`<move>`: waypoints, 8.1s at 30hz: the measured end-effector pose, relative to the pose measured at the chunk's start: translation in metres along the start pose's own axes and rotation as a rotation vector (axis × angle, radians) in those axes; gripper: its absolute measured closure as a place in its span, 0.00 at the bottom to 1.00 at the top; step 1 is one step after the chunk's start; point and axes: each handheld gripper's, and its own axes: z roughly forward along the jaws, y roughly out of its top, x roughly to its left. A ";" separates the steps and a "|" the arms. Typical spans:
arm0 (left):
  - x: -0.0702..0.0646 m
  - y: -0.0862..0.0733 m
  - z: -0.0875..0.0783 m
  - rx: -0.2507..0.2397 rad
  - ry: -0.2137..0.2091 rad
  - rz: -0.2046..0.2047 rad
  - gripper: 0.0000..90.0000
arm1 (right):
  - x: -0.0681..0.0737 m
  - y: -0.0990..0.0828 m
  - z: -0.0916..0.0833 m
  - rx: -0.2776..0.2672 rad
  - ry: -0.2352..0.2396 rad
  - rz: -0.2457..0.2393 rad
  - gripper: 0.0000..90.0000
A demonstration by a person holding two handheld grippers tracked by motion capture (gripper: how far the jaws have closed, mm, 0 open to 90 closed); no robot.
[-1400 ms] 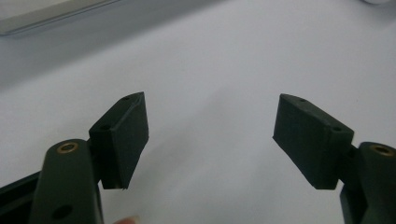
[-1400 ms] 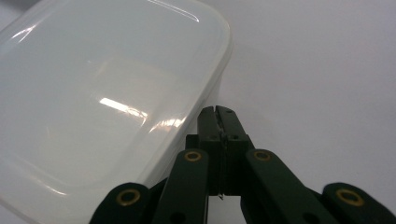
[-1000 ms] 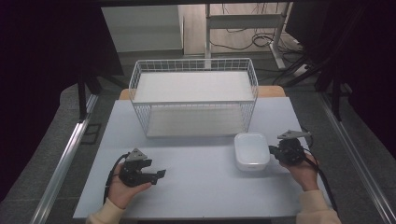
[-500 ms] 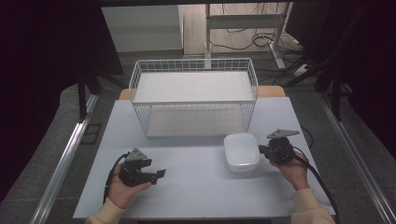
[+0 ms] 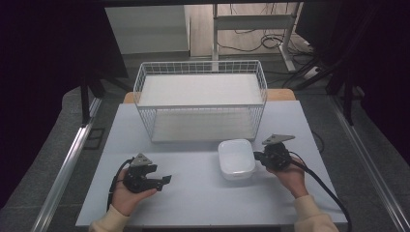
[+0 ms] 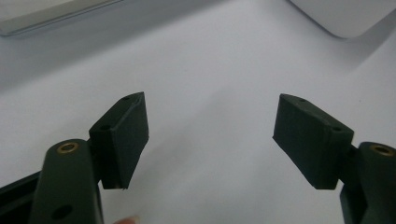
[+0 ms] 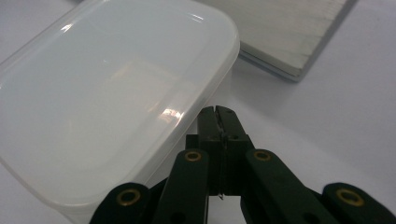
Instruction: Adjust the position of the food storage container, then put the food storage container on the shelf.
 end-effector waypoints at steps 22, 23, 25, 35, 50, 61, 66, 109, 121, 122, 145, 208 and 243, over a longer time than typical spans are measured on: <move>0.000 0.000 0.000 0.000 -0.003 0.002 0.29 | 0.045 0.013 0.022 0.008 0.100 -0.065 1.00; 0.000 0.000 0.000 0.000 -0.003 0.002 0.29 | 0.046 0.013 0.022 0.006 0.100 -0.069 1.00; 0.000 0.000 0.000 -0.001 -0.003 0.002 0.29 | 0.047 0.014 0.022 0.006 0.098 -0.075 1.00; 0.001 0.000 -0.002 -0.009 -0.003 -0.004 0.29 | 0.043 0.013 0.015 -0.006 0.080 -0.075 1.00; 0.003 0.000 -0.003 -0.021 -0.007 -0.025 0.29 | 0.026 -0.002 -0.030 -0.134 0.108 0.076 0.80; 0.002 0.006 -0.015 -0.087 -0.001 -0.060 0.29 | 0.026 -0.002 -0.030 -0.179 0.150 0.176 0.37; 0.000 0.012 -0.020 -0.107 -0.025 -0.076 0.28 | 0.026 0.000 -0.032 -0.184 0.172 0.179 0.34; -0.022 0.086 0.060 -0.012 -0.261 -0.205 0.35 | 0.046 0.024 0.011 -0.052 0.232 0.276 0.39; -0.022 0.081 0.076 0.029 -0.322 -0.253 0.38 | 0.047 0.019 0.021 -0.017 0.227 0.312 0.41; -0.022 0.080 0.076 0.033 -0.324 -0.256 0.38 | 0.047 0.019 0.021 -0.014 0.228 0.315 0.42; -0.024 0.075 0.072 0.041 -0.383 -0.308 0.71 | 0.038 0.013 0.017 -0.019 0.325 0.492 0.72; -0.034 0.108 -0.012 -0.180 -0.301 -0.116 0.87 | 0.062 0.062 -0.050 -0.297 0.310 0.235 0.89; -0.027 0.197 -0.064 -0.271 -0.251 -0.023 0.88 | 0.038 0.147 -0.088 -0.400 0.312 0.167 0.89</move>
